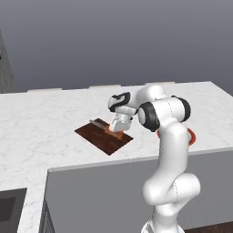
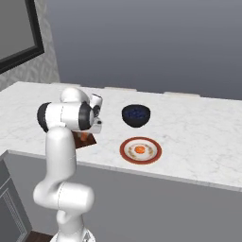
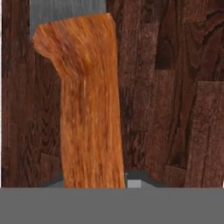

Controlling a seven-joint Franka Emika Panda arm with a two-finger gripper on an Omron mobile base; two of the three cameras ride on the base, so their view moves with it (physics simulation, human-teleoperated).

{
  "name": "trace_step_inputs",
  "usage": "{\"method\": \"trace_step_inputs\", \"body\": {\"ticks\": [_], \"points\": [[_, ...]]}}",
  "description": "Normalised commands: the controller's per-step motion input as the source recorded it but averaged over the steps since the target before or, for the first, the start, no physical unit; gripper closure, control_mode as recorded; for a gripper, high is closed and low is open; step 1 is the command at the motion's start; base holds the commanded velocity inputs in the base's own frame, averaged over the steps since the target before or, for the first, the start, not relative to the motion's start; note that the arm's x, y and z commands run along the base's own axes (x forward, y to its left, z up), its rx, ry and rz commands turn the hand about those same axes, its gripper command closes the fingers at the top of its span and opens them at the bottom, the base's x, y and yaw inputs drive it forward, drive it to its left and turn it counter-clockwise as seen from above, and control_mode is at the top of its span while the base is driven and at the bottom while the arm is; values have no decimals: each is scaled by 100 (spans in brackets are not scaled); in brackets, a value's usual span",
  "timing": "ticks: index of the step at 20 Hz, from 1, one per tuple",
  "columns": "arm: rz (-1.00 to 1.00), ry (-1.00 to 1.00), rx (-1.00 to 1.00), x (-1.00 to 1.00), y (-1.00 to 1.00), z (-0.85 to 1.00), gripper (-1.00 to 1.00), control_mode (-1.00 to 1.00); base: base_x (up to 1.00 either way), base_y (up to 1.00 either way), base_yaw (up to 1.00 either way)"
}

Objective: Pick up the knife from the drawer and place it on the cutting board. Then place the meat from the plate to the cutting board.

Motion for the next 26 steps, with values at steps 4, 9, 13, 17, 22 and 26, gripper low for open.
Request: {"method": "trace_step_inputs", "body": {"ticks": [4, 9, 13, 17, 22, 26], "points": [[0, 0, 0, 0, 0, 13, -100, -100, 0, 0, 0], [0, 0, -2, -4, 0, 64, -100, -100, 0, 0, 0], [0, 0, -2, -17, -11, 64, -100, -100, 0, 0, 0], [0, 1, 1, -58, -50, 44, -100, -100, 0, 0, 0], [0, 5, 0, -72, -61, 32, -100, -100, 0, 0, 0], [0, 0, -2, -67, -88, 23, -100, -100, 0, 0, 0]]}}
